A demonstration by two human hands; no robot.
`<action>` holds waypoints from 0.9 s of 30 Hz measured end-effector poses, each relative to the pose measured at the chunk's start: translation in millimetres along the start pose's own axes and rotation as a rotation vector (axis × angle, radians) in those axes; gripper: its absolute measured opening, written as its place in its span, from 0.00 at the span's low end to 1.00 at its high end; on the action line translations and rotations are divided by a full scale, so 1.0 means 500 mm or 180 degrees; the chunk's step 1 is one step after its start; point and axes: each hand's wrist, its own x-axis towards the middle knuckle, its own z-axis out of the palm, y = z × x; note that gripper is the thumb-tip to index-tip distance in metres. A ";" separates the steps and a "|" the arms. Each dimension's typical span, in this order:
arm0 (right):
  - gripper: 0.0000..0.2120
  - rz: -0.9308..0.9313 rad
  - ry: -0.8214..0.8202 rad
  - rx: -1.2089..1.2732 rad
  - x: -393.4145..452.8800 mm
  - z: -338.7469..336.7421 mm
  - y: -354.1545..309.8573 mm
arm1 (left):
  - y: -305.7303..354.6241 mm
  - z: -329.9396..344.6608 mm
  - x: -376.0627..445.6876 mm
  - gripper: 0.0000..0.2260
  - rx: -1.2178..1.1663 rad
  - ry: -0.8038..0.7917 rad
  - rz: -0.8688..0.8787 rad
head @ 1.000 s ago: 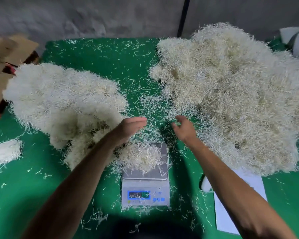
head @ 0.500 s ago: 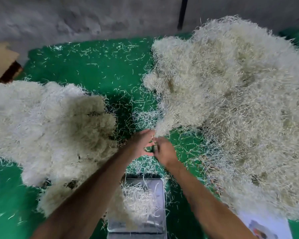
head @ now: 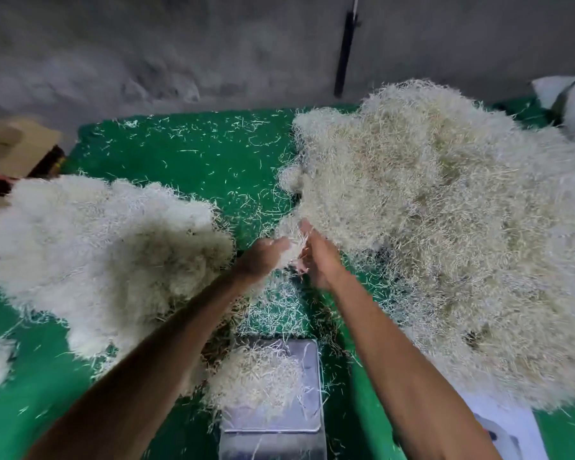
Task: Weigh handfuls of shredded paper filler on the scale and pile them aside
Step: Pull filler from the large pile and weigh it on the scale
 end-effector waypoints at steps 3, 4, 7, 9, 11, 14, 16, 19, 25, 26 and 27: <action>0.20 0.0109 0.0143 0.0877 0.006 0.008 -0.077 | 0.018 -0.065 -0.052 0.17 -0.0177 0.0164 -0.0196; 0.16 0.0126 0.0349 0.1130 0.008 0.002 -0.093 | 0.021 -0.091 -0.065 0.18 -0.0451 0.0286 -0.0282; 0.15 0.0156 0.0837 0.1608 0.011 -0.032 -0.112 | 0.017 -0.165 -0.105 0.30 -0.0929 0.0815 -0.0390; 0.16 0.0062 0.0980 0.1788 0.005 -0.052 -0.108 | 0.015 -0.203 -0.143 0.25 -0.0779 0.0807 -0.0304; 0.18 -0.0069 0.1072 0.1704 -0.009 -0.055 -0.100 | 0.005 -0.221 -0.167 0.36 -0.0736 0.0986 -0.0078; 0.18 -0.0037 0.1171 0.0842 -0.037 -0.056 -0.083 | 0.018 -0.234 -0.172 0.45 -0.1142 0.0872 -0.0235; 0.15 0.0165 0.0909 -0.0226 -0.066 -0.038 -0.082 | 0.044 -0.226 -0.177 0.45 -0.1394 0.0695 -0.0410; 0.16 -0.0144 0.0607 -0.3210 -0.106 0.009 -0.101 | 0.110 -0.191 -0.185 0.32 -0.1259 0.0614 -0.0533; 0.35 -0.1384 -0.0874 -0.2403 -0.183 0.111 -0.153 | 0.192 -0.159 -0.175 0.33 -0.1388 0.0422 -0.0445; 0.32 -0.1271 -0.1011 -0.2343 -0.194 0.118 -0.149 | 0.192 -0.165 -0.176 0.31 -0.1367 0.0431 -0.0392; 0.30 -0.1149 -0.1069 -0.2282 -0.201 0.122 -0.143 | 0.191 -0.173 -0.183 0.30 -0.1404 0.0448 -0.0333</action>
